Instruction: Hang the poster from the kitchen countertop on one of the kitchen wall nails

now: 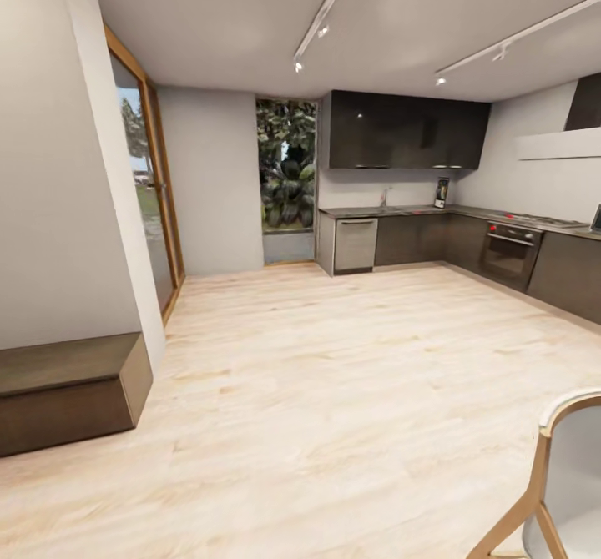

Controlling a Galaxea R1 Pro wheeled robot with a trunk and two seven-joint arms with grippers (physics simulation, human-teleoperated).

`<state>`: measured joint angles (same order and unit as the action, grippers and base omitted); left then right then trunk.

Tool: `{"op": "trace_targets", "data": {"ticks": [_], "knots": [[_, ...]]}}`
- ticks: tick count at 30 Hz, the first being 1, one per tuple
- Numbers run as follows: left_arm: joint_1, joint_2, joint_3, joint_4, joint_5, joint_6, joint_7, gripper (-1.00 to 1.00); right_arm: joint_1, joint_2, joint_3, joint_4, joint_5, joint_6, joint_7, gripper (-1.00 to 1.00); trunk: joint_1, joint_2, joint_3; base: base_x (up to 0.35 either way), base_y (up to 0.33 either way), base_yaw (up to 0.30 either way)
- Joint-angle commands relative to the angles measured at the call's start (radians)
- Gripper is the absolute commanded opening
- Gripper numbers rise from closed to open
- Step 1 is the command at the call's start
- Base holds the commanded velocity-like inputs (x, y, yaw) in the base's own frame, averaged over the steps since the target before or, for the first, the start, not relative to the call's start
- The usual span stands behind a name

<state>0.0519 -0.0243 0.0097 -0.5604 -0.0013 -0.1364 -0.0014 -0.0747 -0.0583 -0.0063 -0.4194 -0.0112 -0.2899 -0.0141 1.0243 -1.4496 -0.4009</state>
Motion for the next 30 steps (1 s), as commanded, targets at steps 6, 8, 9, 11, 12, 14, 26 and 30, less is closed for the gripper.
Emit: {"op": "trace_targets", "data": {"ticks": [6,8,9,11,12,14,26,30], "knots": [[0.0,0.0,0.001,-0.001,0.0,-0.001,0.0,1.0,0.0,0.0,-0.001,0.001,-0.001,-0.003,-0.001,1.0,0.001,0.0,-0.001,0.334,0.0,0.0],[0.0,0.0,0.001,-0.001,0.0,-0.001,0.0,1.0,0.0,0.0,-0.001,0.001,-0.001,-0.002,-0.001,1.0,0.001,0.0,-0.001,0.334,0.0,0.0],[0.0,0.0,0.001,-0.001,0.0,-0.001,0.0,1.0,0.0,0.0,-0.001,0.001,-0.001,-0.002,-0.001,1.0,0.001,0.0,-0.001,0.334,0.0,0.0],[0.0,0.0,0.001,-0.001,0.0,-0.001,0.0,1.0,0.0,0.0,-0.001,0.001,0.0,-0.002,-0.001,1.0,0.001,0.0,-0.001,0.334,0.0,0.0],[0.0,0.0,0.001,-0.001,0.0,-0.002,0.0,1.0,0.0,0.0,-0.001,0.001,0.0,-0.002,-0.001,1.0,0.001,0.0,-0.001,0.334,0.0,0.0],[0.0,0.0,0.001,-0.001,0.0,-0.002,0.0,1.0,0.0,0.0,-0.001,0.001,0.0,-0.002,-0.001,1.0,0.001,0.0,-0.001,0.334,0.0,0.0],[0.0,0.0,0.001,-0.001,0.0,-0.001,0.0,1.0,0.0,0.0,-0.001,0.001,0.0,-0.002,-0.001,1.0,0.001,0.0,-0.001,0.334,0.0,0.0],[0.0,0.0,0.001,-0.001,0.0,-0.002,0.0,1.0,0.0,0.0,-0.001,0.002,0.0,-0.002,-0.001,1.0,0.001,0.0,-0.001,0.334,0.0,0.0]]}}
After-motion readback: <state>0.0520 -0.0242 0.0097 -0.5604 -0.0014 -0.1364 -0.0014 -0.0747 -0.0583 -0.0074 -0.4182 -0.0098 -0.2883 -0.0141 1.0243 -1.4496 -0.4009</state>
